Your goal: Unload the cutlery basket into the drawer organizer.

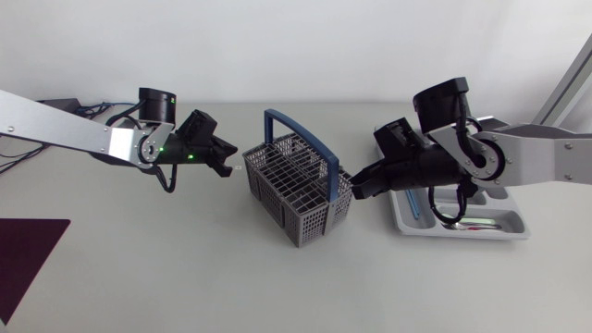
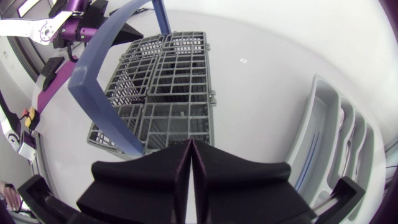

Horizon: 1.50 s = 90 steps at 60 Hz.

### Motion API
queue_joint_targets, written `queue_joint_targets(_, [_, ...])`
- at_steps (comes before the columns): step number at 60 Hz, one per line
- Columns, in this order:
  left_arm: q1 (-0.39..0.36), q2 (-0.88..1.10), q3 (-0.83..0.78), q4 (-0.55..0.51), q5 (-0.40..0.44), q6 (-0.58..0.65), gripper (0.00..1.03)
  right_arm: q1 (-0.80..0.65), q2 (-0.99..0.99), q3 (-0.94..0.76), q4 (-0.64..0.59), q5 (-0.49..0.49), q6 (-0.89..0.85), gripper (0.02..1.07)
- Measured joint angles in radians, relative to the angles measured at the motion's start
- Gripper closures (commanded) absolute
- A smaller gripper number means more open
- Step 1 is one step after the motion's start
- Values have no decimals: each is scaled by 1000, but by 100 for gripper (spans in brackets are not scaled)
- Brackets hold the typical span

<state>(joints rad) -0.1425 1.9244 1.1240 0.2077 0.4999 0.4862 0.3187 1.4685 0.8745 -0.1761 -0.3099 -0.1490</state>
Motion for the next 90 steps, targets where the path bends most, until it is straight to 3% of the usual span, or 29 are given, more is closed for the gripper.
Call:
queue_joint_targets(9, [-5, 72, 86, 0, 105, -60, 78, -6, 21, -3, 6, -2, 0, 102])
queue_joint_targets(24, [-16, 74, 87, -88, 226, -43, 79, -22, 34, 1, 23, -11, 0, 102])
queue_joint_targets(54, [41, -229, -240, -164, 259, 45, 79, -10, 67, 18, 44, 2, 0, 102])
queue_joint_targets(62, [54, -311, -291, -174, 260, 61, 78, -6, -8, 4, -6, 19, 5, 102])
queue_joint_targets(75, [56, -297, -281, -180, 262, 65, 78, -20, -200, -105, -55, 20, 4, 102])
queue_joint_targets(90, [52, -182, -192, -171, 262, 64, 78, -21, -175, -163, -33, 20, 4, 102])
